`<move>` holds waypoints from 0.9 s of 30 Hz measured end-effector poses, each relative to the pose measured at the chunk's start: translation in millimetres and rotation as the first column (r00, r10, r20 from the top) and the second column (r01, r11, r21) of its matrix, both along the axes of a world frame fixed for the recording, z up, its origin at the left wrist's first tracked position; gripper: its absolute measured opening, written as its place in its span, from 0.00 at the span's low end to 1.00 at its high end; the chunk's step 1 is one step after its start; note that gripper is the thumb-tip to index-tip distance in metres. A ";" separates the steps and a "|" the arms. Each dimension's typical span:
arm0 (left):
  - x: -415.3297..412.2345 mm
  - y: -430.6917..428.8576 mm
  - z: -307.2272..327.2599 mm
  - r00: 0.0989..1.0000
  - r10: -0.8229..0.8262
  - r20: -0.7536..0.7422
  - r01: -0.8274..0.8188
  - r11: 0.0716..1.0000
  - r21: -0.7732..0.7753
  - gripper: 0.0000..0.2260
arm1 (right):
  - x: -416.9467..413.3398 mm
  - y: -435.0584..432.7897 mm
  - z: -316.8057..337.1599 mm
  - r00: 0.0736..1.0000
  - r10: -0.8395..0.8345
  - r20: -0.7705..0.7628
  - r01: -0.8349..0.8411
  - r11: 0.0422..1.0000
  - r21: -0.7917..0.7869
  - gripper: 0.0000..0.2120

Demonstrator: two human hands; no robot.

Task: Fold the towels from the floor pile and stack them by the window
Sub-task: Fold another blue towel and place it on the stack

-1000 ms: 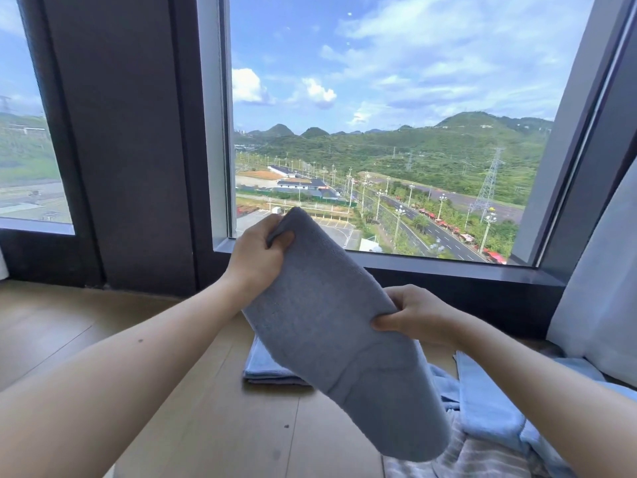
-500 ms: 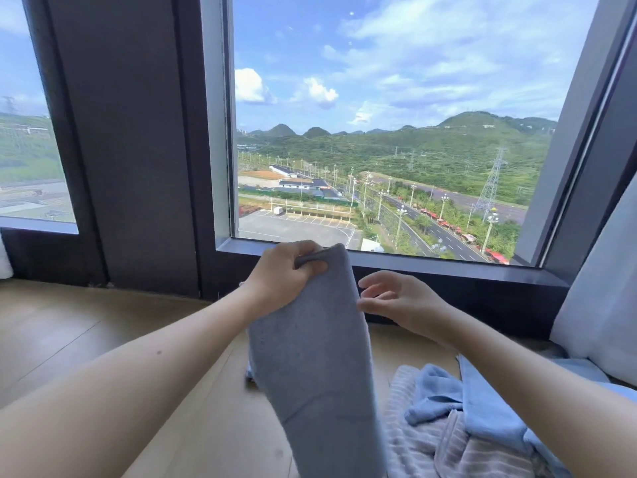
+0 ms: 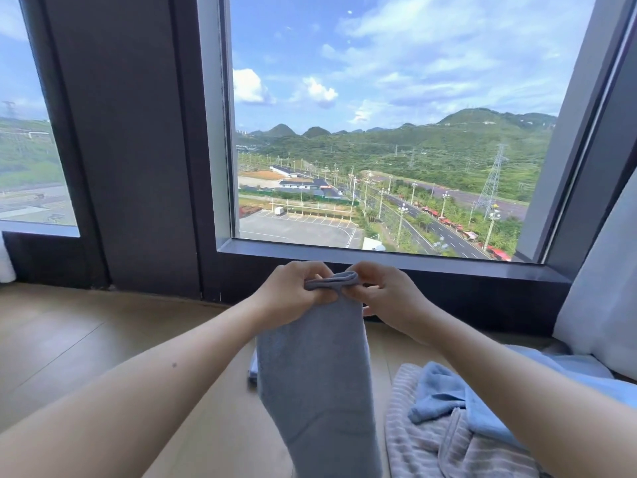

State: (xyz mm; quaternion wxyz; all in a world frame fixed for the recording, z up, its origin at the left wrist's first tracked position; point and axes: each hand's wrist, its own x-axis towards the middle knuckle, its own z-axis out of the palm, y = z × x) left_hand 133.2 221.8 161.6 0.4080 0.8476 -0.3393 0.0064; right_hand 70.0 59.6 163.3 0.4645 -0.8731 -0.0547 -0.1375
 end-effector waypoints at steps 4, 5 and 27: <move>6.0 7.3 -5.7 0.986 0.047 -0.158 -0.010 0.975 0.224 0.14 | -3.4 -1.7 7.5 0.998 -0.033 0.047 0.029 0.996 0.082 0.11; 7.6 11.5 -6.8 0.980 0.067 -0.189 -0.017 0.968 0.251 0.15 | -3.9 -3.5 9.7 0.997 -0.055 0.059 0.049 0.994 0.094 0.10; -8.8 -11.7 6.3 0.970 -0.041 -0.239 -0.023 0.965 -0.260 0.30 | -9.1 -1.8 20.6 0.998 -0.066 0.016 0.068 0.984 -0.166 0.06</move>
